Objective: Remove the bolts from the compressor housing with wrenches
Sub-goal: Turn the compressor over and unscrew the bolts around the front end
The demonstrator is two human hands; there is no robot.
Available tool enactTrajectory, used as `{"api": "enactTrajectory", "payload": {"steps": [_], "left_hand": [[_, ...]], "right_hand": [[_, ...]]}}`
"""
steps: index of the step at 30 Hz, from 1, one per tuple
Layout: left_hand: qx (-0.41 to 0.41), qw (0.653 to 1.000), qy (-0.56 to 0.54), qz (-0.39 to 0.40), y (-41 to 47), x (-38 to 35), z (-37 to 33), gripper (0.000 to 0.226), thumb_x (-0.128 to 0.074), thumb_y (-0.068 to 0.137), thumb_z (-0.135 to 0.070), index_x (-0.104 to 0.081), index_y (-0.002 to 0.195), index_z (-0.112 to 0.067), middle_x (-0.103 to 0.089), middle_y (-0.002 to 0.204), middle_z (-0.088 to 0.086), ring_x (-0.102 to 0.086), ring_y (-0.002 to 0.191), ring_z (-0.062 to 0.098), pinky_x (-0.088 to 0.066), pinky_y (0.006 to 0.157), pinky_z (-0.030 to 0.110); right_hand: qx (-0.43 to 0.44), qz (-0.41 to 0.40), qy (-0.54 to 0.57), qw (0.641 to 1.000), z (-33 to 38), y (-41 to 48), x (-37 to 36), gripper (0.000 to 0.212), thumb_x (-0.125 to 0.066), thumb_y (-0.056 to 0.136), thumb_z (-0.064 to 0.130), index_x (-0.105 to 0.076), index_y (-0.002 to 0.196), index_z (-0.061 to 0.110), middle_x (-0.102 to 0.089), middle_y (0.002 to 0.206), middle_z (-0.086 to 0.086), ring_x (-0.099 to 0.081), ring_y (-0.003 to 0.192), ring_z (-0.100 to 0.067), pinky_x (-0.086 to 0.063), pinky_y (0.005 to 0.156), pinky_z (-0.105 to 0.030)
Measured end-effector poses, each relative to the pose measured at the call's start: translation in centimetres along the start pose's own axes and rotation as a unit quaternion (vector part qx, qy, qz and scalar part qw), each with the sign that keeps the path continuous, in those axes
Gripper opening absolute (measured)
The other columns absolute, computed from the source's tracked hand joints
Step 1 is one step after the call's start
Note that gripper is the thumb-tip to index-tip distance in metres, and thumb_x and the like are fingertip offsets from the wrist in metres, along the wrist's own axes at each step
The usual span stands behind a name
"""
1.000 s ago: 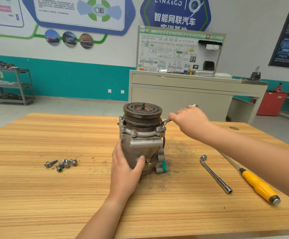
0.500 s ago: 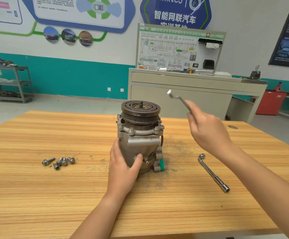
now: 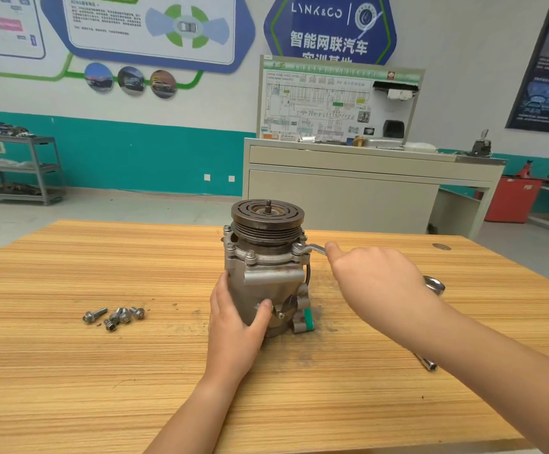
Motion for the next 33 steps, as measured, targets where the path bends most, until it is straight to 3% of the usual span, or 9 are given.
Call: {"api": "enactTrajectory", "payload": {"steps": [4, 6, 8, 12, 16, 22, 26, 30, 33], "left_hand": [[-0.001, 1.0, -0.002, 0.0, -0.1, 0.0, 0.0, 0.084, -0.065, 0.084, -0.033, -0.014, 0.149, -0.021, -0.023, 0.152, -0.003, -0.018, 0.126, -0.005, -0.019, 0.104, 0.019], [0.001, 1.0, -0.003, 0.001, 0.0, 0.0, 0.0, 0.084, -0.065, 0.083, -0.033, -0.015, 0.149, -0.022, -0.024, 0.151, -0.002, -0.021, 0.132, 0.001, -0.02, 0.105, 0.02], [0.003, 1.0, -0.001, 0.002, 0.0, 0.0, 0.0, 0.084, -0.065, 0.083, -0.033, -0.015, 0.149, -0.021, -0.024, 0.151, -0.001, -0.022, 0.133, 0.004, -0.02, 0.105, 0.02], [0.004, 1.0, -0.002, 0.006, -0.1, 0.1, 0.0, 0.085, -0.065, 0.084, -0.034, -0.013, 0.149, -0.023, -0.022, 0.152, -0.003, -0.02, 0.128, -0.002, -0.02, 0.105, 0.02], [0.009, 1.0, -0.004, 0.008, 0.0, 0.1, -0.1, 0.084, -0.065, 0.084, -0.033, -0.014, 0.149, -0.023, -0.023, 0.152, -0.002, -0.022, 0.137, 0.009, -0.022, 0.108, 0.024], [0.012, 1.0, -0.002, 0.008, -0.1, 0.3, -0.3, 0.085, -0.065, 0.083, -0.035, -0.013, 0.149, -0.024, -0.023, 0.152, -0.004, -0.023, 0.138, 0.01, -0.026, 0.112, 0.032], [0.013, 1.0, -0.001, 0.011, -0.1, 0.3, -0.3, 0.085, -0.065, 0.083, -0.035, -0.013, 0.149, -0.024, -0.023, 0.152, -0.004, -0.024, 0.137, 0.011, -0.028, 0.113, 0.036], [0.013, 1.0, 0.0, 0.009, -0.1, 0.2, -0.3, 0.084, -0.065, 0.084, -0.035, -0.013, 0.149, -0.024, -0.023, 0.152, -0.004, -0.024, 0.133, 0.005, -0.026, 0.112, 0.032], [0.01, 1.0, 0.002, 0.009, -0.1, 0.1, -0.3, 0.083, -0.064, 0.084, -0.035, -0.014, 0.149, -0.023, -0.023, 0.151, -0.004, -0.022, 0.126, -0.001, -0.024, 0.107, 0.026]], "right_hand": [[0.028, 0.055, -0.035, 0.997, 1.9, 0.1, 1.0, 0.065, -0.041, 0.088, -0.004, -0.005, 0.142, -0.008, -0.056, 0.115, -0.017, -0.058, 0.096, -0.032, -0.032, 0.05, -0.028], [0.038, 0.053, -0.055, 0.996, 1.5, 0.3, 0.9, 0.065, -0.041, 0.087, -0.005, -0.006, 0.142, -0.007, -0.059, 0.103, -0.014, -0.056, 0.077, -0.028, -0.026, 0.041, -0.026], [0.046, 0.031, -0.065, 0.996, 0.1, 0.6, 0.7, 0.062, -0.041, 0.088, -0.003, -0.015, 0.143, 0.0, -0.05, 0.072, -0.004, -0.04, 0.053, -0.017, -0.024, 0.038, -0.026], [0.075, -0.041, -0.116, 0.99, -3.3, 2.3, 0.1, 0.049, -0.036, 0.088, 0.001, -0.037, 0.133, 0.02, -0.033, 0.057, 0.004, -0.032, 0.046, -0.013, -0.02, 0.039, -0.026], [0.081, -0.072, -0.126, 0.986, -4.0, 5.6, -1.2, 0.032, -0.039, 0.09, 0.0, -0.05, 0.117, 0.015, -0.057, 0.076, 0.001, -0.06, 0.077, -0.024, -0.028, 0.049, -0.026], [0.08, -0.113, -0.059, 0.989, -1.8, 9.9, -4.6, 0.025, -0.039, 0.089, -0.002, -0.051, 0.108, 0.008, -0.061, 0.108, -0.006, -0.058, 0.099, -0.025, -0.04, 0.082, -0.03], [0.039, -0.144, 0.042, 0.988, -2.6, 9.5, -5.2, 0.023, -0.037, 0.093, 0.003, -0.051, 0.111, 0.009, -0.063, 0.103, -0.006, -0.059, 0.093, -0.025, -0.041, 0.07, -0.029], [-0.027, -0.231, 0.239, 0.943, -4.5, 5.3, -4.3, 0.032, -0.035, 0.099, 0.019, -0.044, 0.127, 0.006, -0.057, 0.072, -0.006, -0.058, 0.064, -0.031, -0.044, 0.055, -0.036], [-0.016, -0.204, 0.186, 0.961, -4.8, 1.6, -3.2, 0.036, -0.036, 0.098, 0.021, -0.037, 0.133, 0.015, -0.04, 0.058, 0.008, -0.048, 0.052, -0.025, -0.036, 0.046, -0.03]]}}
Point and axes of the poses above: each hand's wrist, its own y-axis towards the middle knuckle, its own x-axis out of the back of the hand, z = x × y, the point moved 2 cm from there along y, towards the middle knuckle
